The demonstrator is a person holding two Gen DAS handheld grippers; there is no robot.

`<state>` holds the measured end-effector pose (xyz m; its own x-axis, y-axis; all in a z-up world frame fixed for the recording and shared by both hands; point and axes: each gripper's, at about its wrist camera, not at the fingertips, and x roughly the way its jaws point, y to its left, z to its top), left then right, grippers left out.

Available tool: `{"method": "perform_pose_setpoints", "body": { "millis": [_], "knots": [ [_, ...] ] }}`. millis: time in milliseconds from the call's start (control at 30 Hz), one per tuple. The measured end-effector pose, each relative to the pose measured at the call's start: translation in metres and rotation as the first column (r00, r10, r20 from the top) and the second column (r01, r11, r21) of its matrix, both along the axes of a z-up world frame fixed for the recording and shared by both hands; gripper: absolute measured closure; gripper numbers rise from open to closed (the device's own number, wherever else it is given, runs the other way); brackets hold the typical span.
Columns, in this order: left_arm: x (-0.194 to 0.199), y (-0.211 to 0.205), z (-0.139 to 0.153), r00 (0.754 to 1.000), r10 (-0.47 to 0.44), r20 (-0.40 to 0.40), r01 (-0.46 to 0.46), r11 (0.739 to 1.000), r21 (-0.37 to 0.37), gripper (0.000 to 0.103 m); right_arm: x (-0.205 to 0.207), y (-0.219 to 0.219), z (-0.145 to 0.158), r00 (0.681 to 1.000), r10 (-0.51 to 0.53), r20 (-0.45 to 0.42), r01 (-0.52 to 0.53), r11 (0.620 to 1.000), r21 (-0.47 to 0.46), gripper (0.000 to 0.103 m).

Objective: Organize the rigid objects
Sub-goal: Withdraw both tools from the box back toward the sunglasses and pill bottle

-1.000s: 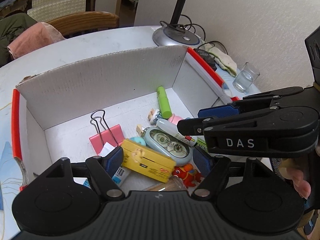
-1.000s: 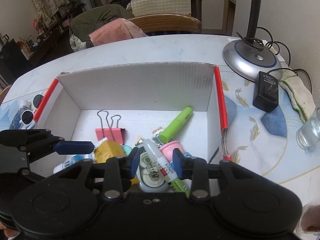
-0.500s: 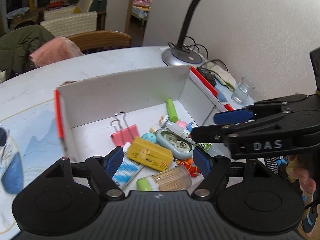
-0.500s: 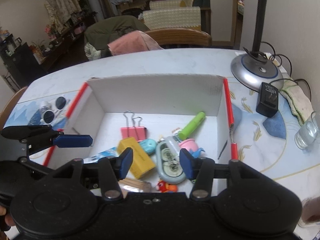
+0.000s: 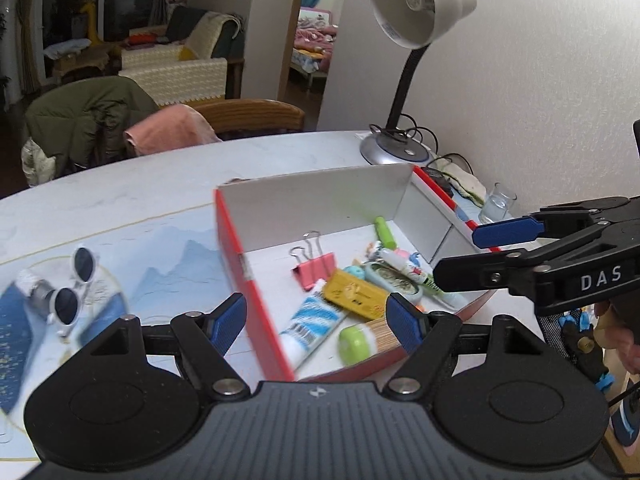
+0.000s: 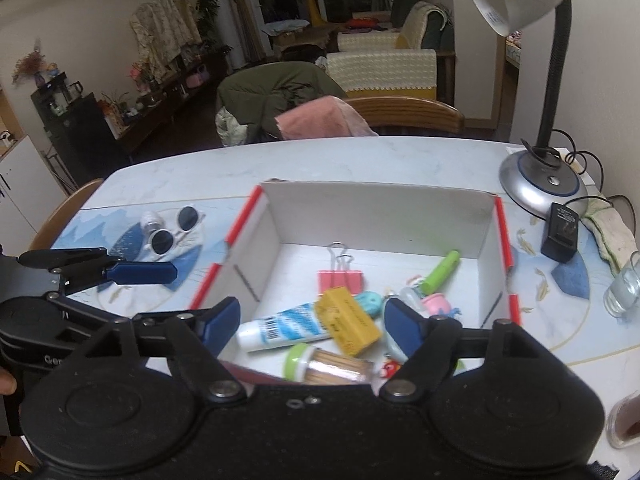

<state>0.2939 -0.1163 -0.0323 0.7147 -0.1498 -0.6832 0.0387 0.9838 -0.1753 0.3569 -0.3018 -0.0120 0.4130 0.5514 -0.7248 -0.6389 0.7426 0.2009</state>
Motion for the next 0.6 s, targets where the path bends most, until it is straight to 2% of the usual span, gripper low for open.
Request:
{"method": "perform_pose_setpoints", "body": {
  "millis": [100,267,333,400,600],
  "knots": [
    [-0.014,0.015,0.003,1.0,0.012,0.011,-0.012,1.0,-0.002,0.019,-0.012,0.009,0.003,1.0,0.007,-0.001,-0.007,1.0,0.01,0.018],
    [-0.035,0.045,0.007,0.999,0.03,0.025,-0.029,1.0,-0.005,0.018,-0.033,0.028,0.005,1.0,0.023,-0.008,-0.022,0.999,0.04,0.013],
    [-0.043,0.059,0.007,0.999,0.046,0.03,-0.046,0.999,0.003,0.006,-0.041,0.037,0.006,1.0,0.027,-0.009,-0.027,0.998,0.054,0.01],
    [-0.05,0.074,0.006,0.997,0.063,0.04,-0.064,0.998,0.013,0.0,-0.048,0.048,0.006,1.0,0.03,-0.005,-0.029,0.998,0.056,0.006],
    [-0.065,0.12,-0.001,0.994,0.1,0.045,-0.102,0.994,0.044,0.0,-0.066,0.088,0.001,0.999,0.037,-0.004,-0.036,0.999,0.029,0.001]
  ]
}}
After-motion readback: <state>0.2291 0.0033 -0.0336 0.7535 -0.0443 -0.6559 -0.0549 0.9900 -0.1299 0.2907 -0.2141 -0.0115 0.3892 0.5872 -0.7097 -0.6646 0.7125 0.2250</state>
